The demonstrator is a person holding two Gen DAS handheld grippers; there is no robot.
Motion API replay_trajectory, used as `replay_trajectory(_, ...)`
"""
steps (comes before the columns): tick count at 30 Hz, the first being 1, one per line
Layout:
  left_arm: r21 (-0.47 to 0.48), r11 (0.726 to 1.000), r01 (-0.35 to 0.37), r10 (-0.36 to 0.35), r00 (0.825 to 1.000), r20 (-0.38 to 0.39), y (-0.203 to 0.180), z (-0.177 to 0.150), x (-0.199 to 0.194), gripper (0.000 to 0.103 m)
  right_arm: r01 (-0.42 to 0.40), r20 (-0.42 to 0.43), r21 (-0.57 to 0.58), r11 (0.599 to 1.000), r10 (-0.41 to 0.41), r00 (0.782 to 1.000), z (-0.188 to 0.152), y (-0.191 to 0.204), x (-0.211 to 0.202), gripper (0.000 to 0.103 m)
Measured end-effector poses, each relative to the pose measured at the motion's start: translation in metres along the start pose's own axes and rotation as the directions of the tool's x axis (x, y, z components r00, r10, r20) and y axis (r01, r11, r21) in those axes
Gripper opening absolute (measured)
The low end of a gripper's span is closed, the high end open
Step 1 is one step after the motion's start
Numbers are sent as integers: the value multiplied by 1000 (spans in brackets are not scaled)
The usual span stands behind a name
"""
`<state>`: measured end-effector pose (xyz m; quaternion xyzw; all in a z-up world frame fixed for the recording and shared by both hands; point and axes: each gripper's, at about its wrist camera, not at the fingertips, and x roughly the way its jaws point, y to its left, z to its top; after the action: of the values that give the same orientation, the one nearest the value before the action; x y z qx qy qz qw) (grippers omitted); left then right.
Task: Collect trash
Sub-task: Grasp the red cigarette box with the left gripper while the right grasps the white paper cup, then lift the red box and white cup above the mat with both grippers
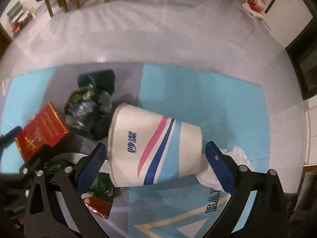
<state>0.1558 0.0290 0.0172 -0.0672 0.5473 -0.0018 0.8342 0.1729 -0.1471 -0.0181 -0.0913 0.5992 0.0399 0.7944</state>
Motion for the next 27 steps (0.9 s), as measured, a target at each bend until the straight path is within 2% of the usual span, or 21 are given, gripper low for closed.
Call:
replay_trajectory(1, 2, 1000, 8, -8, 1000, -11, -1, -1, 3, 97, -2, -6, -3, 1000, 2, 1000, -1, -1, 3, 93)
replay_trajectory(2, 2, 1000, 18, -18, 1000, -19, -2, -1, 5, 88, -3, -16, -9, 1000, 3, 1000, -3, -1, 7, 86)
replay_trajectory(3, 4, 1000, 28, -28, 999, -28, -2, -2, 7, 80, -4, -30, -13, 1000, 4, 1000, -5, -3, 11, 86)
replay_trajectory(4, 16, 1000, 20, -19, 999, -36, -4, -3, 9, 63, -5, -34, -14, 1000, 5, 999, -7, -5, 11, 85)
replay_trajectory(5, 31, 1000, -1, 2, 1000, -31, -4, -4, 9, 52, -5, -30, -14, 1000, 5, 1000, -5, -5, 11, 85)
replay_trajectory(7, 68, 998, -8, 9, 1000, -19, -7, -4, 7, 34, 1, -22, -28, 1000, -2, 1000, -8, -5, 8, 85)
replay_trajectory(8, 76, 997, 3, -2, 1000, -20, -9, -4, 7, 30, 9, -21, -47, 999, -9, 1000, -11, -4, 5, 85)
replay_trajectory(11, 72, 996, 48, -46, 999, -25, -10, -9, 1, 27, 29, -4, -70, 997, -30, 1000, -15, -4, -2, 85)
replay_trajectory(13, 76, 996, 46, -45, 999, -20, -11, -12, -6, 26, 22, 6, -63, 998, -22, 1000, -18, -7, -10, 85)
replay_trajectory(16, 55, 997, 62, -62, 998, -11, -13, -17, -24, 26, -7, 27, -33, 999, 8, 1000, -23, -15, -27, 85)
replay_trajectory(19, 62, 995, 80, -82, 996, 36, -22, -20, -55, 26, -56, 70, 2, 998, 56, 996, -33, -24, -51, 85)
replay_trajectory(24, 5, 984, 176, -176, 976, 125, -25, -28, -112, 26, -166, 153, 80, 983, 152, 976, -61, -44, -96, 85)
replay_trajectory(27, -15, 975, 221, -216, 963, 158, -27, -42, -137, 26, -193, 174, 115, 974, 171, 970, -79, -52, -112, 85)
